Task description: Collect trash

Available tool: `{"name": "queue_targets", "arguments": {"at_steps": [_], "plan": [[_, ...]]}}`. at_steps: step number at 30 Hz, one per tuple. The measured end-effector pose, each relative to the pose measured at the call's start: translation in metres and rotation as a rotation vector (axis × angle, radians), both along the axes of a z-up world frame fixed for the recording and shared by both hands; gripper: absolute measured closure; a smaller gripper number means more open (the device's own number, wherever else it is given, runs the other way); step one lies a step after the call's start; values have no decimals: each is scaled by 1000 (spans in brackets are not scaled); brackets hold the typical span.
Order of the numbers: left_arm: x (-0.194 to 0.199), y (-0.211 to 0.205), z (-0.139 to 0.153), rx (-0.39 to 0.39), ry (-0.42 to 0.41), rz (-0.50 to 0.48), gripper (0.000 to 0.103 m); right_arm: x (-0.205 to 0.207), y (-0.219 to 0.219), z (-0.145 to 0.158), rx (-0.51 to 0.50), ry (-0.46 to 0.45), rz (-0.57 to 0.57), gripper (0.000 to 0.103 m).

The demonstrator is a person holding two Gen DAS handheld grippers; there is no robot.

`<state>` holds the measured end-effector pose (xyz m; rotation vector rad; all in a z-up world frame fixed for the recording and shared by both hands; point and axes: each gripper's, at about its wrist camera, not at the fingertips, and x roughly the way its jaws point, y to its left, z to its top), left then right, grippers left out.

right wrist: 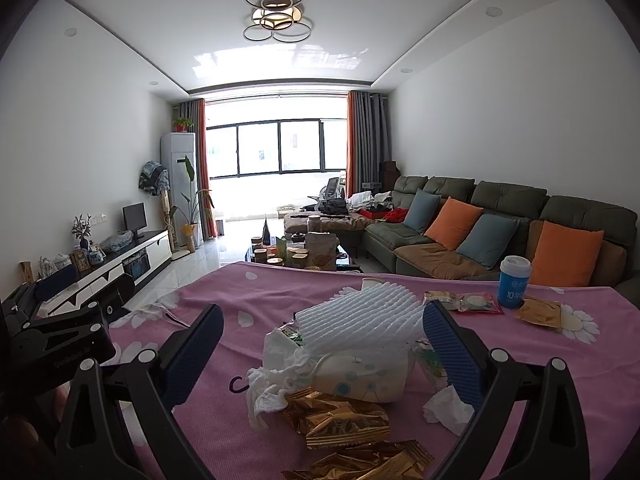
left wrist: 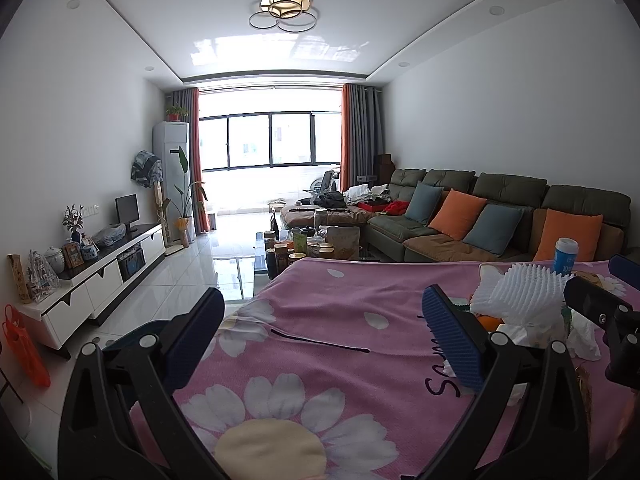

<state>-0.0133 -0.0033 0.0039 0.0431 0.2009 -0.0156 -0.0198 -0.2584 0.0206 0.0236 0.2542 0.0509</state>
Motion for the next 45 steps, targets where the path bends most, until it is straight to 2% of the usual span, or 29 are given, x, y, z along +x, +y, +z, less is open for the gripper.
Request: {"name": "queue_targets", "arguments": {"at_steps": [45], "plan": [[-1,1,0,-9,-3,3,5,5,-2,-2,7,-2,-2,7]]}}
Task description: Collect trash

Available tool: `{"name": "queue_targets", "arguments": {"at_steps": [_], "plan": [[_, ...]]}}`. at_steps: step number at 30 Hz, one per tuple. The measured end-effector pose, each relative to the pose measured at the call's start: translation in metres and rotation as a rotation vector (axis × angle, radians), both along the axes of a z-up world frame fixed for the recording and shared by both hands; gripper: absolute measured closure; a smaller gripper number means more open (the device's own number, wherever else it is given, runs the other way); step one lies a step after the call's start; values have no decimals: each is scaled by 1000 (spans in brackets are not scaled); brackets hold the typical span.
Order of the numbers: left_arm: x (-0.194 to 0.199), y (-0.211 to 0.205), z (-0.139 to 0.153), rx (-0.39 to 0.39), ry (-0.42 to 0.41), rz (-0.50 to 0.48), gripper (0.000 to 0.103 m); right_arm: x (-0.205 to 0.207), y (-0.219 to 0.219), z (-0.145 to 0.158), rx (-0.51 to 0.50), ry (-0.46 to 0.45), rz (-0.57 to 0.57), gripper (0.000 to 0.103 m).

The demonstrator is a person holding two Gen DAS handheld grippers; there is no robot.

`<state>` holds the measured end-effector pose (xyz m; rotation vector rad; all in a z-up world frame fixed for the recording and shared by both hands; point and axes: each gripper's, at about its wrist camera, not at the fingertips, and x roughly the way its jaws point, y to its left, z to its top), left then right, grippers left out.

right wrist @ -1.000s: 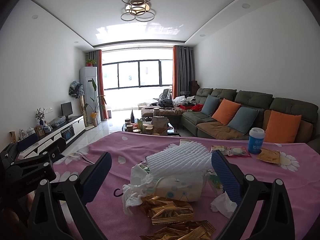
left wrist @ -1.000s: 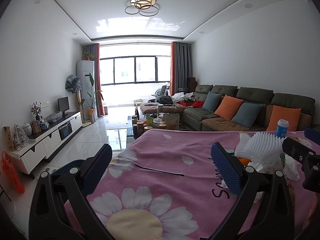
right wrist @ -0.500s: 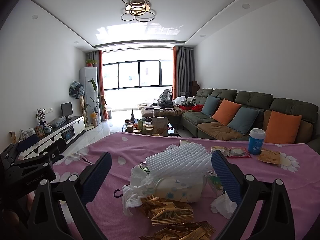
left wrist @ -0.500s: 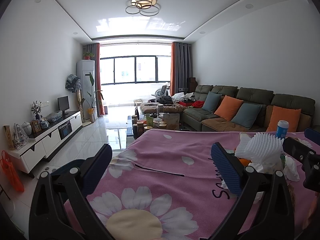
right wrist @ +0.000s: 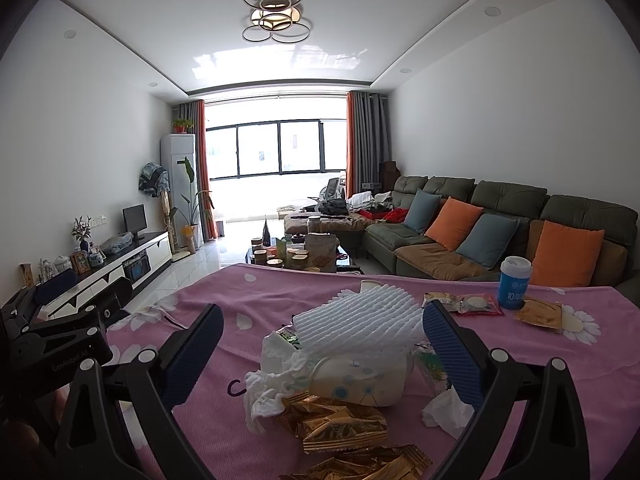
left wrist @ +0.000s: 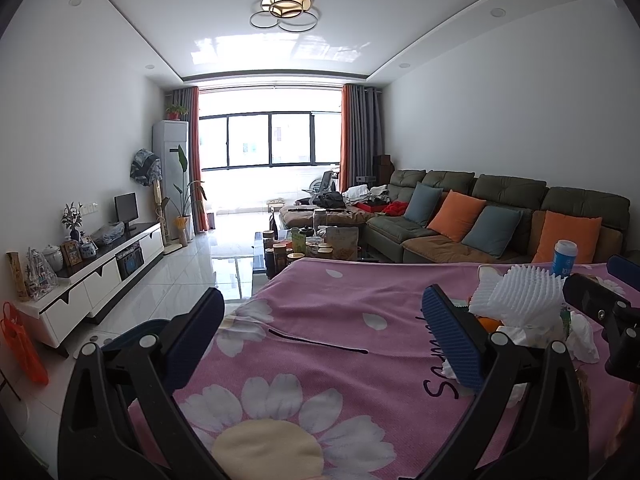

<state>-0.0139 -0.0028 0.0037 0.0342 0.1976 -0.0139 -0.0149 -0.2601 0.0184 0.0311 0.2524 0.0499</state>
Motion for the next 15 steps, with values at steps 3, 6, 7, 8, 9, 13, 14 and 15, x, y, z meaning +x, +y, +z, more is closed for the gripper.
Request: {"name": "queue_targets", "arguments": {"at_steps": [3,6,7,8,9,13,14,15], "plan": [[1,0,0,-1,1,-1,5,0,0,0,1,0,1,7],[1,-1,0,-2,4,-4,5,1,1,0,2,2,2,7],[2,-1,-1,-2,6,-5,5,1,1,0,2,3,2,7],[2,-1,-1,-3,7,-6,5,2,1,-1,2,3,2,7],[3,-1,-1,-3,9,-6,5,2,1,-1,2,4,2,7],[4,-2,-2,-3,13,-9,6,1,1,-1,4,6,4,7],[5,-2,-2,-4,14,-11,6,2,1,-1,4,8,5,7],[5,-3,-3,-4,15,-12,6,1,2,-2,3,8,4,7]]}}
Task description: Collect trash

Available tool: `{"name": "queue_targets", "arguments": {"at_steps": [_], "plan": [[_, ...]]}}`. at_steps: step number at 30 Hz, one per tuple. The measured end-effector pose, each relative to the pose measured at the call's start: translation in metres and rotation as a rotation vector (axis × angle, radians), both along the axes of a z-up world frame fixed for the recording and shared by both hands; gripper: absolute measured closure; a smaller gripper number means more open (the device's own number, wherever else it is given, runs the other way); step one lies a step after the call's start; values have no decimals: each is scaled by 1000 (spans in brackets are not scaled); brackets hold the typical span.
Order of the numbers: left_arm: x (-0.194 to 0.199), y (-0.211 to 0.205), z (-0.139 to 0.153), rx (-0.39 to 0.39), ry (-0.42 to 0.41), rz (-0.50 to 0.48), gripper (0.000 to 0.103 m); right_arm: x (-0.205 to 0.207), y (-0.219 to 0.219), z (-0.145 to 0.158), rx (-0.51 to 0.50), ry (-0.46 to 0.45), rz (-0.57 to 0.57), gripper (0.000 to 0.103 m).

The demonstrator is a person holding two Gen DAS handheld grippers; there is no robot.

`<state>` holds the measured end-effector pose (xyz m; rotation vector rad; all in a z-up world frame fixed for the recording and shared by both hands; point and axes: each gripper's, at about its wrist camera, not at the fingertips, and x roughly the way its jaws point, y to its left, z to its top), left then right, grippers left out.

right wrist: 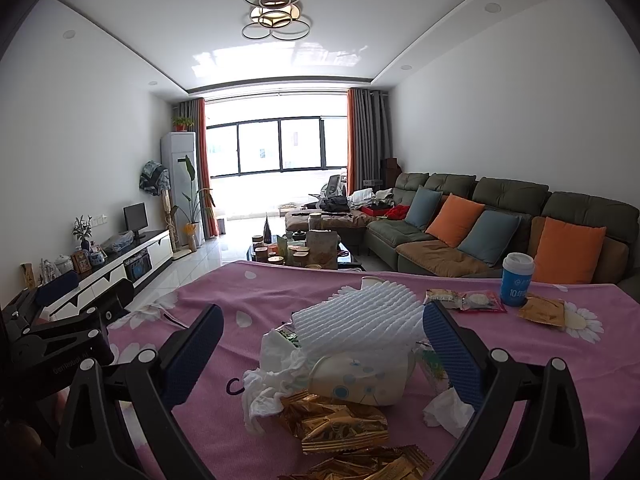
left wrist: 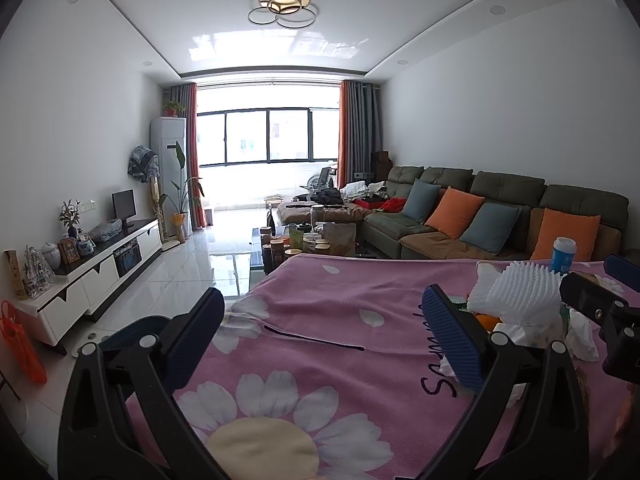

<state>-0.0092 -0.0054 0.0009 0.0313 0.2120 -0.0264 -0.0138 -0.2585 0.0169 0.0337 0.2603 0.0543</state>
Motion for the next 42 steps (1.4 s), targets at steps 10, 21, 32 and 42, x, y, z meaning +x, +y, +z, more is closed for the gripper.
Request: {"name": "queue_targets", "arguments": {"at_steps": [10,21,32,42], "plan": [[3,0,-5,-7,37,-41,6,3,-5,0,6,16,5,7],[20,-32,-25,-16,210,-360,6,36,-47,-7,61,182,-36,7],[57,-73,-61,-91,476,-598,39,76,-69,-17,197,309,45,21],[61,-69,-68,-146,519,-639,99,78,-78,-20,290,328,115,77]]}}
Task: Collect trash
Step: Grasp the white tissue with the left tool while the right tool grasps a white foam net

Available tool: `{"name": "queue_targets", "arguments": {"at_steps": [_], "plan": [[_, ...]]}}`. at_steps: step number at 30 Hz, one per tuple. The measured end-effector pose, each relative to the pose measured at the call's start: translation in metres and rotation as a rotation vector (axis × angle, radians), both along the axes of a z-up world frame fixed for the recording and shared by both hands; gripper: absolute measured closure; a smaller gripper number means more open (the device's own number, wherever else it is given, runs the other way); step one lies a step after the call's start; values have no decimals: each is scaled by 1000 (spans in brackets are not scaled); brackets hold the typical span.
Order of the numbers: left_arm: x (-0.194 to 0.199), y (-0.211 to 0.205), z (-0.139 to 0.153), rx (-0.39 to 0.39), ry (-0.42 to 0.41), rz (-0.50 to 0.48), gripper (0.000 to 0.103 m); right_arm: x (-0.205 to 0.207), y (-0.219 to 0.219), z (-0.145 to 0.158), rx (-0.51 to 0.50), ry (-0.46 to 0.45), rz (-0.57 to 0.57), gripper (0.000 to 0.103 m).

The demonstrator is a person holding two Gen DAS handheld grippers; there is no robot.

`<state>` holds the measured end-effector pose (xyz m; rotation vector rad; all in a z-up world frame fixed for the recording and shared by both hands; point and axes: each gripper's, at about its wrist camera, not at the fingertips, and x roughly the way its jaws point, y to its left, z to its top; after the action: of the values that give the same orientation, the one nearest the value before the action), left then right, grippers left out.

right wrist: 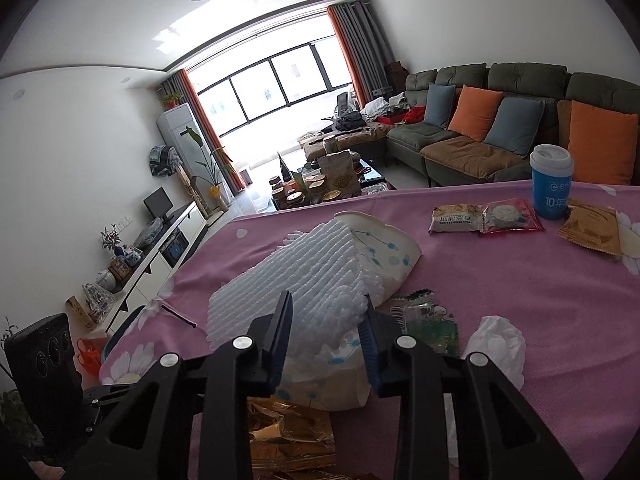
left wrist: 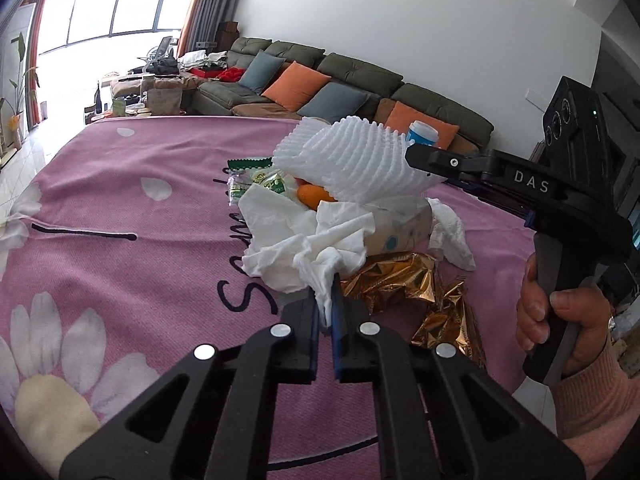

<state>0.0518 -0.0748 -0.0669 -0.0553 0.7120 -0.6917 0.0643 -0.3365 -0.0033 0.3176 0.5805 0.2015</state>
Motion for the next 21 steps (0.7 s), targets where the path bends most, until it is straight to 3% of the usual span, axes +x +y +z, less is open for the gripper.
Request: {"name": "queue_targets", "arguments": {"at_steps": [2,6,14,21], "plan": [[-2,5,4,-9,-14,4,99,-2,0,3,5,-15,12,87],[-5,22,16,-44,-32,17,100,-9,4,16,6,-58,32,91],[-16,70,47,-88,-98,80,100,-21,9,44,45,-127,80,91],[-20,104,57,-82,-130,152,100,-15,27,41,48,-110,153,91]]}}
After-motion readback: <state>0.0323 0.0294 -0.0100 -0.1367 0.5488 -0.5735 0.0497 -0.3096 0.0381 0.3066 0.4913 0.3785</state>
